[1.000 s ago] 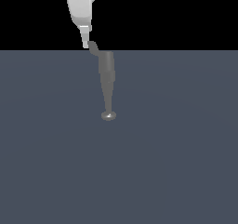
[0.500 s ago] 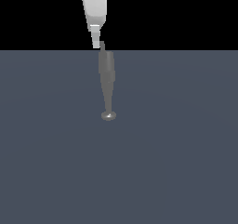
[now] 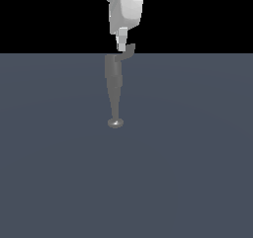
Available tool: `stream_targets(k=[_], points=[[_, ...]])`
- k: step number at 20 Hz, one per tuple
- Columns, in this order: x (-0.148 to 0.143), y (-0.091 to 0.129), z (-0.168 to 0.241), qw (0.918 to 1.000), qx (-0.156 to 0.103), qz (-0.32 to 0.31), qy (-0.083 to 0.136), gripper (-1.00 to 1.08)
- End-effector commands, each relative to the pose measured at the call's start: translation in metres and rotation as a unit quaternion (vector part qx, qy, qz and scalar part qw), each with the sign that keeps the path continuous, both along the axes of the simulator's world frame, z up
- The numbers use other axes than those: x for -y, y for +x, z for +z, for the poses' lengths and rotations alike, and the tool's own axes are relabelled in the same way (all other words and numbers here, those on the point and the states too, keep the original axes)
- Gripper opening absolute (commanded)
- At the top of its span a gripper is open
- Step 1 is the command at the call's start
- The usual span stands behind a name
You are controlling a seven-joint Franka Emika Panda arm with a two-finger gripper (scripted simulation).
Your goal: Turn on the faucet by rotating a designated handle.
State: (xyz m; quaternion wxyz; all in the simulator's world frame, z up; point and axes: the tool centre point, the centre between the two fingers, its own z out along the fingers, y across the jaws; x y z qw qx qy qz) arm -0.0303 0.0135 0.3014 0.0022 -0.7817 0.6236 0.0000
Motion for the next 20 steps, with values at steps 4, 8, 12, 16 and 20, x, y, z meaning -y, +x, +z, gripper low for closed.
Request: stream_targets(k=[4,8,12,16,20], points=[[0.011,0.005,0.0,1.0,0.0,-0.001,0.001,-1.0],[0.02,0.015,0.0,1.0,0.0,-0.003,0.0,-1.0],[0.028,0.024,-0.001,1.0,0.0,-0.005,0.0,-1.0],[0.037,0.034,-0.001,1.0,-0.001,-0.008,0.0,-1.0],[0.046,0.043,-0.001,1.0,-0.001,-0.01,-0.001,-1.0]])
